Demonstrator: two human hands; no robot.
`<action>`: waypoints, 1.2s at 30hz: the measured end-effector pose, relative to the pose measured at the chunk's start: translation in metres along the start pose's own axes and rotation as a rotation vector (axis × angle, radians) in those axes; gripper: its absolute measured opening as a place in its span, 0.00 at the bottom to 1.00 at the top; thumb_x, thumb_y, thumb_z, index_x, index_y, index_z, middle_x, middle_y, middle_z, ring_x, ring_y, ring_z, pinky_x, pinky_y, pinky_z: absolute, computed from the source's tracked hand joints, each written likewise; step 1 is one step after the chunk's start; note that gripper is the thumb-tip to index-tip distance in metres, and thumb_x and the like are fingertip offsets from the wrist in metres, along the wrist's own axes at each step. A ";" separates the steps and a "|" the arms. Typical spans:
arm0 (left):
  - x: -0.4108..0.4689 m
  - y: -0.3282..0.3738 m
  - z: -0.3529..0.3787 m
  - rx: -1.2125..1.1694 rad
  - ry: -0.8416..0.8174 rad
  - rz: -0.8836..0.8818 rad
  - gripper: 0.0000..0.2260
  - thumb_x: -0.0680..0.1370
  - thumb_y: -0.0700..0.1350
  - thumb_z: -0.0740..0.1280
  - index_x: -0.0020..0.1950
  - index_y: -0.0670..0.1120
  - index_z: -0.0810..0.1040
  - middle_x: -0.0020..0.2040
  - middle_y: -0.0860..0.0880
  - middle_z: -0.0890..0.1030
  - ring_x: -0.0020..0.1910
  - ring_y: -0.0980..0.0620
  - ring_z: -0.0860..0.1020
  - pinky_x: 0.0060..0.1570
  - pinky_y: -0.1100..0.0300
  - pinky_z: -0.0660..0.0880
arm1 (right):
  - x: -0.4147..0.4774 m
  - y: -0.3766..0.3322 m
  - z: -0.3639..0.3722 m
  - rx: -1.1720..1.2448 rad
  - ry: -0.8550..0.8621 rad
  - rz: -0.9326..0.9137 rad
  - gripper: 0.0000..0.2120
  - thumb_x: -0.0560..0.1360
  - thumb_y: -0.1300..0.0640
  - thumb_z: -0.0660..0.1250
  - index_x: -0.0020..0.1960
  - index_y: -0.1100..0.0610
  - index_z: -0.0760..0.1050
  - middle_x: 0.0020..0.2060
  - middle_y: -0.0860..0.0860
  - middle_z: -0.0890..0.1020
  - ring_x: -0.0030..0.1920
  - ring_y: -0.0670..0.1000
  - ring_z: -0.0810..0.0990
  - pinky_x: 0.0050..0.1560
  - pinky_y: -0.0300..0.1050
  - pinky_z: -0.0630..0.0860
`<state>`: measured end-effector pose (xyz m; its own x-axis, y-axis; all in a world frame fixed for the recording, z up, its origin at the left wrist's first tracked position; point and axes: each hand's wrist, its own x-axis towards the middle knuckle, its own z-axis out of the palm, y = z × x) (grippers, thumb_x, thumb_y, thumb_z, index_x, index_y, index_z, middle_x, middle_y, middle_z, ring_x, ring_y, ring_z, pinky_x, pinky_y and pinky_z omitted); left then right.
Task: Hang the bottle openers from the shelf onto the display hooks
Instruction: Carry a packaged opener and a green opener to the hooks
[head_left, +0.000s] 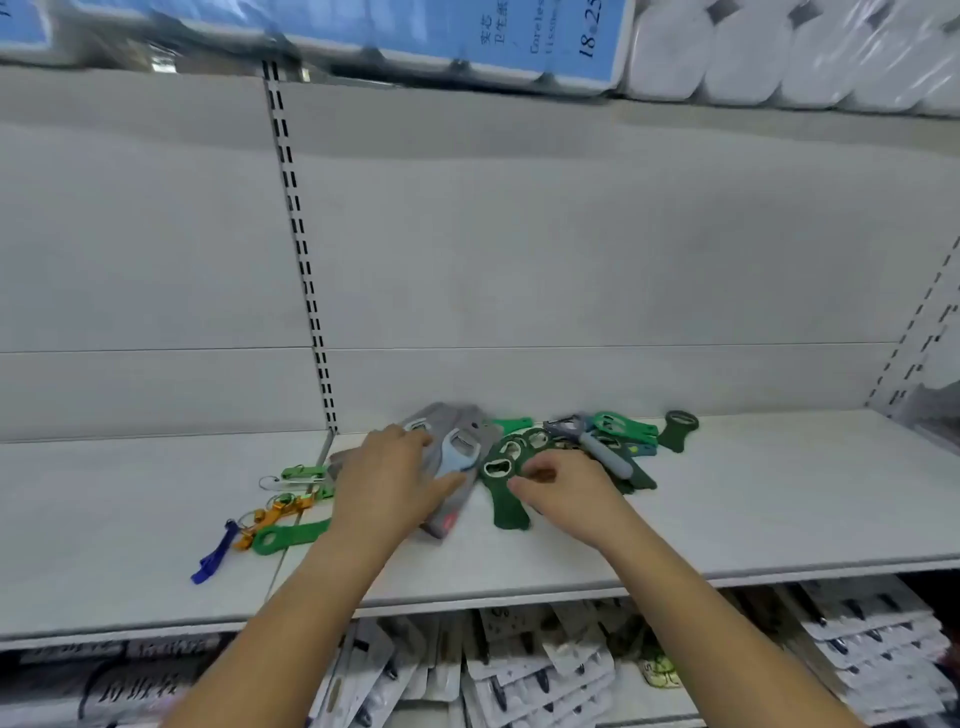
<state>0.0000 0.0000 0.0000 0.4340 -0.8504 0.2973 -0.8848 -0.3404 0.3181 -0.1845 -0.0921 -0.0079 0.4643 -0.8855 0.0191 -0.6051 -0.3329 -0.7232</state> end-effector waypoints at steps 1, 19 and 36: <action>0.006 0.000 0.004 0.091 -0.036 0.010 0.28 0.71 0.70 0.68 0.61 0.51 0.79 0.57 0.49 0.81 0.56 0.48 0.79 0.50 0.53 0.76 | 0.006 -0.002 0.006 -0.055 0.005 -0.015 0.17 0.73 0.47 0.71 0.52 0.60 0.81 0.47 0.53 0.85 0.49 0.53 0.83 0.54 0.52 0.80; 0.028 -0.012 0.017 0.359 -0.152 -0.111 0.38 0.63 0.72 0.73 0.65 0.51 0.73 0.60 0.49 0.76 0.62 0.47 0.73 0.57 0.52 0.71 | 0.038 0.013 -0.006 -0.320 -0.154 -0.005 0.23 0.69 0.48 0.76 0.31 0.53 0.62 0.26 0.46 0.68 0.28 0.47 0.68 0.30 0.44 0.63; -0.026 -0.048 -0.025 -1.043 0.059 -0.465 0.18 0.72 0.45 0.77 0.60 0.51 0.79 0.49 0.45 0.88 0.48 0.43 0.86 0.53 0.46 0.81 | 0.025 0.011 -0.009 0.868 -0.199 0.014 0.07 0.80 0.62 0.66 0.48 0.56 0.83 0.41 0.53 0.85 0.43 0.52 0.82 0.39 0.44 0.75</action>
<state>0.0350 0.0486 -0.0007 0.7142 -0.6998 -0.0114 -0.0770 -0.0948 0.9925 -0.1855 -0.1205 -0.0091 0.6129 -0.7882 -0.0553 0.0545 0.1120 -0.9922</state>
